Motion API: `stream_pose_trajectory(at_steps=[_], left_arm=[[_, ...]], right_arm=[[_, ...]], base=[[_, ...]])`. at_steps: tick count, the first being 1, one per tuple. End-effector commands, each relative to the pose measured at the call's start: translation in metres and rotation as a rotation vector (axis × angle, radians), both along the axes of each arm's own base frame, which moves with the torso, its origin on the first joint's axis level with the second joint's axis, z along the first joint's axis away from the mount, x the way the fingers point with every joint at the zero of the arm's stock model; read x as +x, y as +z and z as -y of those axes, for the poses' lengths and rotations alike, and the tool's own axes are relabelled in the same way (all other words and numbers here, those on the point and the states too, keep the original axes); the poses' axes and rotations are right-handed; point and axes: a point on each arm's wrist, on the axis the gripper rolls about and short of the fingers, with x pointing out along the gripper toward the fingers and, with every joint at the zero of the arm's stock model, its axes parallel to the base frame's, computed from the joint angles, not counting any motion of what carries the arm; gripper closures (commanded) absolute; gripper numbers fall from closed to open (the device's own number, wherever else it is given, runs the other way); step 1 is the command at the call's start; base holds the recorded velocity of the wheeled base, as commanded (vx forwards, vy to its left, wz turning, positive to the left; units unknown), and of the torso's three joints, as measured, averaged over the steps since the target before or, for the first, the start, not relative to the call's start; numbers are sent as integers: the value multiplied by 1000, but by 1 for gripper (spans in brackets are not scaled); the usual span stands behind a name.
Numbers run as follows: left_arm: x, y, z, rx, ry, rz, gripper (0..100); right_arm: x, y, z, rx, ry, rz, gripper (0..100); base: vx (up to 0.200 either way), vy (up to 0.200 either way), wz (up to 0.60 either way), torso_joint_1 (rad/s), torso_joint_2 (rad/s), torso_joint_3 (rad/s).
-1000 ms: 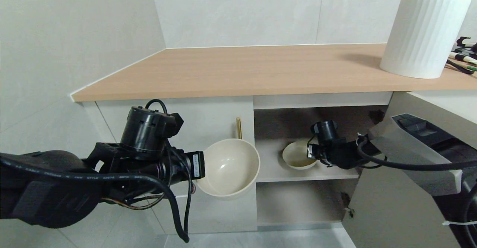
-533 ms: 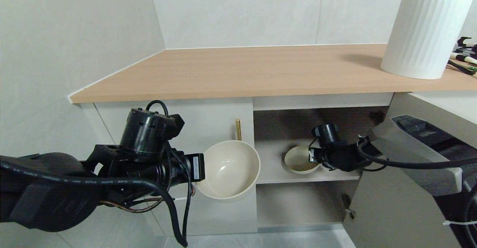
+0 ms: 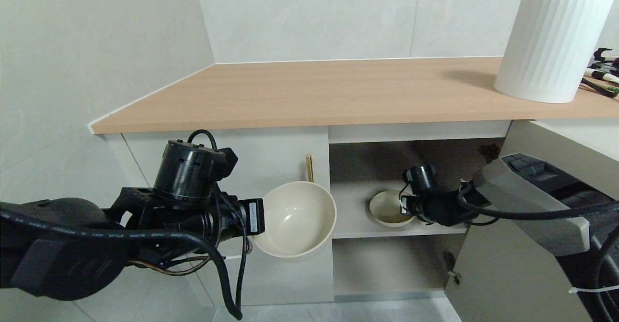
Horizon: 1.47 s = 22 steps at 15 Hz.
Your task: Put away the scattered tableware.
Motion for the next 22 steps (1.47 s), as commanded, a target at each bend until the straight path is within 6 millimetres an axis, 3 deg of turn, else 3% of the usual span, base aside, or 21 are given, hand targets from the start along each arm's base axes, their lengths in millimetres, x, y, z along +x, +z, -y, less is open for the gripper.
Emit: stream_pose_trajectory(at_steps=[1,2,7,10,12,14,15,16,18,19,22], left_arm=[[0,0,0,0,0,1,100],[0,0,0,0,1,-1,100],[0,0,0,0,0,1,100],[0,-1,1,2,-2,-3,100],[1,-3,5,9,-20,-6,100],[1,-11,17,25,-58,-24,100],[1,-13,19,36,-69,-30,100],[4,-23,29,66,-105,-45,100],[8,-30,41,80,-129,-62,100],[8,-38,54,107,-146,-72,100],[-1,-59,74,182,-171,-103,100]], right_arm=[[0,0,0,0,1,1,100],[0,0,0,0,1,1,0],[-1,3,-1,4,0,6,0],[-12,35,2,24,2,37,0],[-41,81,-1,65,53,75,0],[-85,126,-4,143,178,97,0],[-95,134,-5,158,210,98,0],[-128,154,-3,196,288,96,0],[-154,161,-5,209,376,75,0],[-177,172,-11,182,452,50,0],[-204,178,-28,164,541,-22,0]], base=[[0,0,0,0,0,0],[0,0,0,0,0,0],[0,0,0,0,0,0],[0,0,0,0,0,0],[0,0,0,0,0,0],[0,0,0,0,0,0],[0,0,0,0,0,0],[0,0,0,0,0,0],[0,0,0,0,0,0],[0,0,0,0,0,0],[0,0,0,0,0,0]])
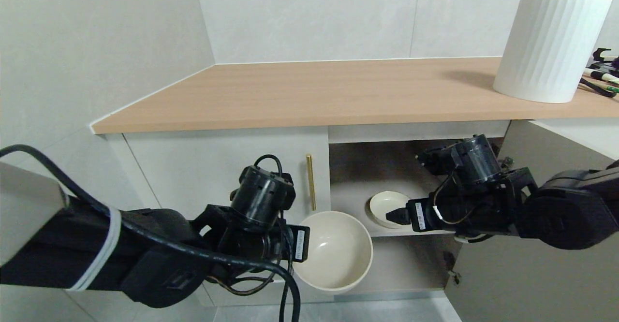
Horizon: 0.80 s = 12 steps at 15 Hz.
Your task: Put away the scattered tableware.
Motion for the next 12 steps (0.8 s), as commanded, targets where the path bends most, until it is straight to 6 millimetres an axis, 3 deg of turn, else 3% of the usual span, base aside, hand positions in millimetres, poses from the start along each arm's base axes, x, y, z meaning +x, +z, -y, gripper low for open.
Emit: stream_pose_trajectory(at_steps=[1,5,8,12], left_arm=[[-5,-20,14,59,-24,-35,100],[-8,-21,17,70,-32,-27,100],[-11,-14,17,81,-5,10,100],[-17,-7,19,74,-11,35,100]], right_arm=[[-26,18,-9,15,72,23,0],[-41,-3,-35,-30,165,-44,0],[-31,-26,-45,-66,160,-94,0],[-24,-37,-52,-56,131,-121,0]], base=[[0,0,0,0,0,0],[0,0,0,0,0,0],[0,0,0,0,0,0],[0,0,0,0,0,0]])
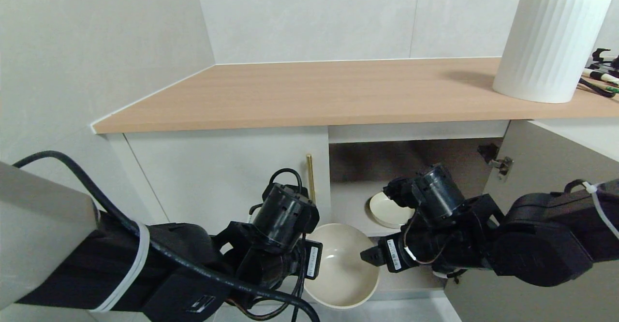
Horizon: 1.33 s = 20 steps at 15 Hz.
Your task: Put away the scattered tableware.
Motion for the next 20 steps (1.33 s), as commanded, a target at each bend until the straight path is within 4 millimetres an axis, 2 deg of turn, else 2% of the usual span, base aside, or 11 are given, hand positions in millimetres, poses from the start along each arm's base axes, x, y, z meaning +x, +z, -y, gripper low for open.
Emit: stream_pose_trajectory(at_steps=[1,5,6,17,18,20], left_arm=[[-4,5,1,-11,-9,11,100],[-7,7,2,-16,-15,14,100],[-7,6,2,-15,-16,11,100],[-7,4,2,-8,-17,6,100],[-7,4,2,-10,-14,7,0],[-7,5,2,-13,-14,9,0]], right_arm=[[4,-11,-4,-13,-2,-18,0],[5,-13,-6,-4,-7,-17,0],[5,-12,-6,-1,-7,-17,100],[3,-12,-7,-3,0,-16,100],[3,-12,-7,-3,0,-16,100],[3,-12,-7,-3,0,-16,100]], base=[[0,0,0,0,0,0],[0,0,0,0,0,0],[0,0,0,0,0,0],[0,0,0,0,0,0],[0,0,0,0,0,0],[0,0,0,0,0,0]])
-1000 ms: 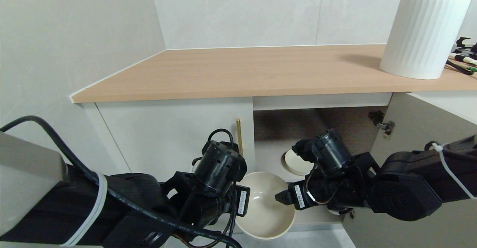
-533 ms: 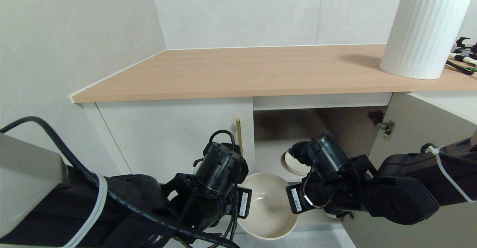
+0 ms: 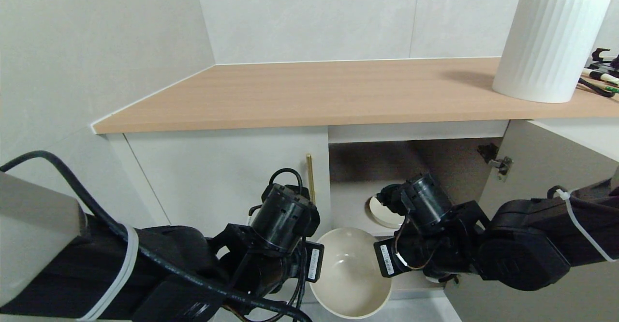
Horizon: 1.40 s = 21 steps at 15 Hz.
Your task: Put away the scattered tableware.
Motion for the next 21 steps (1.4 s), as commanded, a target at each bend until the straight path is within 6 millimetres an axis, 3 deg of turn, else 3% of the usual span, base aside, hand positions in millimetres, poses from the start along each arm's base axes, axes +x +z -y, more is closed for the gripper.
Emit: stream_pose_trajectory(at_steps=[1,4,7,12,15,21], left_arm=[[0,1,1,-6,-3,2,0],[0,1,1,-5,-4,3,0],[0,2,0,-9,-2,4,0],[1,1,-1,-8,4,3,0],[0,8,-3,-21,6,16,0],[-1,10,-4,-25,7,21,0]], right_arm=[[0,0,-1,4,2,1,100],[1,0,-1,5,-1,3,100],[21,-4,4,24,-82,35,100],[84,-21,34,41,-371,156,100],[116,-35,45,15,-458,187,100],[163,-59,59,-17,-567,218,100]], base=[[0,0,0,0,0,0],[0,0,0,0,0,0],[0,0,0,0,0,0],[0,0,0,0,0,0],[0,0,0,0,0,0],[0,0,0,0,0,0]])
